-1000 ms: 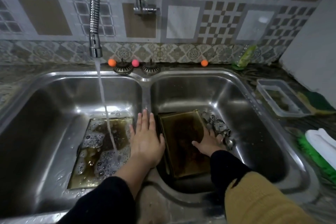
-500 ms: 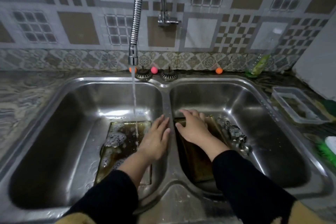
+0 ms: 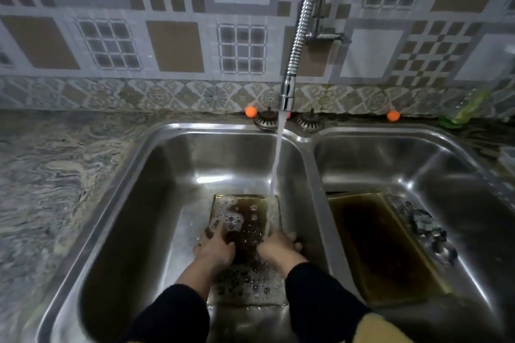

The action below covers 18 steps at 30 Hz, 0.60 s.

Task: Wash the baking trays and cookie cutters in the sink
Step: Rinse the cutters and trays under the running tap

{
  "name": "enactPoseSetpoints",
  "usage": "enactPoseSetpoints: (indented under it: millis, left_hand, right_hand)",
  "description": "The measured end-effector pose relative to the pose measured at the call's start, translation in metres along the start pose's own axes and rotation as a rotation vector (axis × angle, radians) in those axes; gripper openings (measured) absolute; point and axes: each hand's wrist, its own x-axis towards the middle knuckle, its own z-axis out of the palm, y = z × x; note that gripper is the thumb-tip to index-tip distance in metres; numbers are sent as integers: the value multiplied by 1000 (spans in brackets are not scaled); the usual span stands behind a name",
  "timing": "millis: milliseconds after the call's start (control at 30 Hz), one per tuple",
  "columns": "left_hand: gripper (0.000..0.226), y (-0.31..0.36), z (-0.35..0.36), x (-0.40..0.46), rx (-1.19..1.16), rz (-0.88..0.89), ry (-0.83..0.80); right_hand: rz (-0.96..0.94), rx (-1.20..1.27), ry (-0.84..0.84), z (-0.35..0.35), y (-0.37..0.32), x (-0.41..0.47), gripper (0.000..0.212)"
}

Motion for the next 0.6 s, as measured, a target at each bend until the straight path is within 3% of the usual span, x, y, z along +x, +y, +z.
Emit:
enactPoseSetpoints:
  millis: [267,400,533,600]
  left_hand:
    - [72,10,-16,-17,-48,10,-91]
    - [78,2,-18,-11,-126,8,-146]
    - [77,1,-12,-5,-91,41,-130]
    - [75,-1,-6,0,-131,45,-142]
  right_hand:
    - [31,221,-37,8,-5,17,78]
    - [-58,421,-127,-2,-4,11,62]
    - [-162,349,62,-6,-6,1,45]
    - [-278,348,114,-9,-10,-2,46]
